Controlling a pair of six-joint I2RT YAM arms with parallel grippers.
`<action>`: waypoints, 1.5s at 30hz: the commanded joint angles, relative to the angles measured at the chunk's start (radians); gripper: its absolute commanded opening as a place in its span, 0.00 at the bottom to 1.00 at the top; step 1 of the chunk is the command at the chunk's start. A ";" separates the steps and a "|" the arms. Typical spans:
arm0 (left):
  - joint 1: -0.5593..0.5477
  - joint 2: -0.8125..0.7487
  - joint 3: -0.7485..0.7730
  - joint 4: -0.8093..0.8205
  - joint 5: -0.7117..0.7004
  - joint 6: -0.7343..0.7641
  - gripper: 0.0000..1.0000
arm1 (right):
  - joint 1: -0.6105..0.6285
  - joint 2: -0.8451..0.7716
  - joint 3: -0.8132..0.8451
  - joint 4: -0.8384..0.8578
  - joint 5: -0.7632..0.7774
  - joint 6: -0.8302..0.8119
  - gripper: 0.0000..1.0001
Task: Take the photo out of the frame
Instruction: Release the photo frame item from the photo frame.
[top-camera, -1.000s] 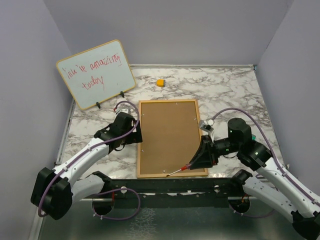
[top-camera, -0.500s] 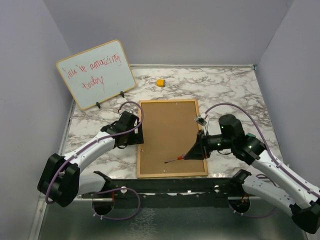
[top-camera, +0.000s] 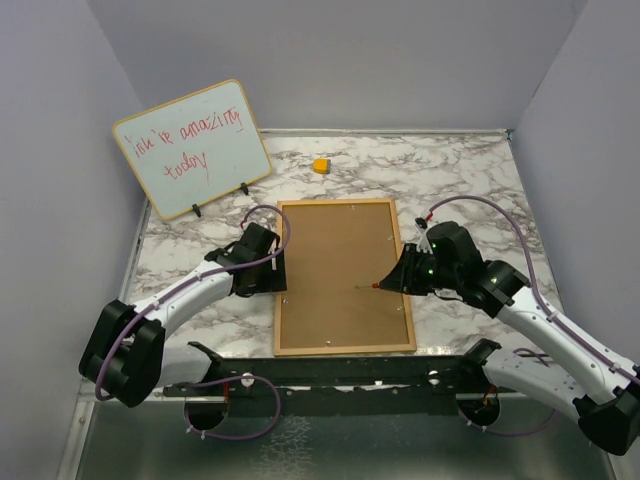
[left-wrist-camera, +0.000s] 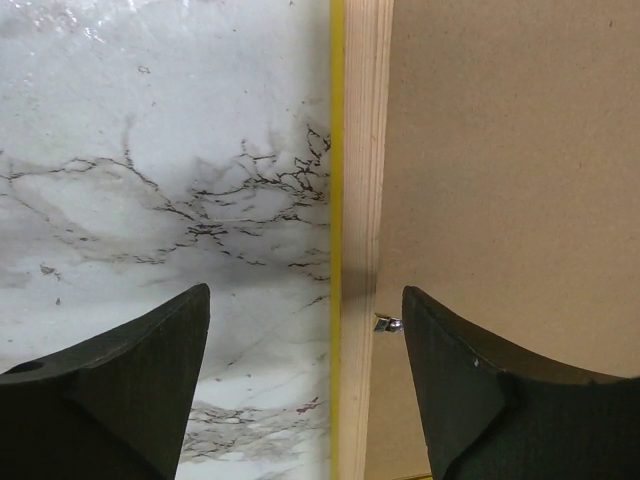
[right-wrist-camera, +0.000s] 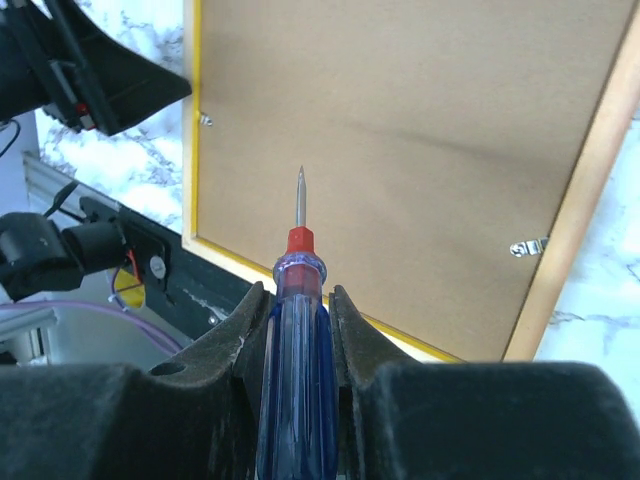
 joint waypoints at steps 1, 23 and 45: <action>0.004 0.032 0.011 0.019 0.076 0.017 0.76 | 0.004 0.012 0.010 -0.062 0.067 0.043 0.01; 0.006 0.040 0.037 0.064 0.121 0.033 0.73 | 0.243 0.211 0.167 -0.133 0.193 0.077 0.01; 0.111 0.389 0.309 0.083 0.041 0.106 0.57 | 0.276 0.172 0.136 -0.222 0.342 0.164 0.01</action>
